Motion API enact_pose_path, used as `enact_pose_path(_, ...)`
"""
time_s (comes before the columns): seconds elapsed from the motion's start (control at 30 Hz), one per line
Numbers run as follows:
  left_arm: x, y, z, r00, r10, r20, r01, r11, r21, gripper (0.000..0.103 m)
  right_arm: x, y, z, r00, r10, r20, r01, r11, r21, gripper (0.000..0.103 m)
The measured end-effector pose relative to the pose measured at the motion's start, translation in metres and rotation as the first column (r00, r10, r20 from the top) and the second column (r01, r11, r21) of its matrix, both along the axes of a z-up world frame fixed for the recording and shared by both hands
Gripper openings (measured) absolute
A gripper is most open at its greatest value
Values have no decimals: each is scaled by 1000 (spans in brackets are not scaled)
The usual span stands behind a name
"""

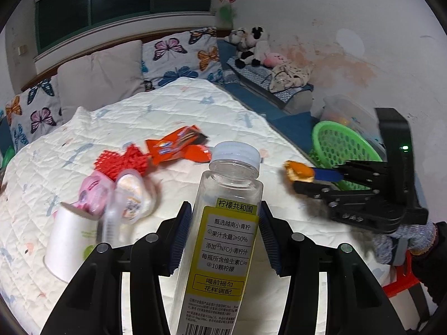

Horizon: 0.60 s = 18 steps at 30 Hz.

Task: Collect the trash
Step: 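Carry the orange peel into the green basket and open the right gripper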

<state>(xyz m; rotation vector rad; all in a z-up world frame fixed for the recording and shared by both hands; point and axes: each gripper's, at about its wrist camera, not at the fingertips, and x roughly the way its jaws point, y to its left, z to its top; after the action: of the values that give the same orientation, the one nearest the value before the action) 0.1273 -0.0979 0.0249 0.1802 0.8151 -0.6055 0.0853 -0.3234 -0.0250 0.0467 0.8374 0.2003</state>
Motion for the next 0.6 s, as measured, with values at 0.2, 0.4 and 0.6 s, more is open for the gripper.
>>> enact_pose_path(0.2,-9,-26,5,998,-57,7,57,998,-13,47,-47,-61,7,984,-176,12,176,984,-5,36)
enact_pose_path(0.4,-15,-51,6,995,-102,9,102,995,-13,47,-80,-114,2,947,-322,0,321,947,-15,36)
enact_pose_path(0.6,-19,-77,7,990,-141,6,141,990,-8,47,-103,-144,-11,913,-408,-22,407,912,-43,36)
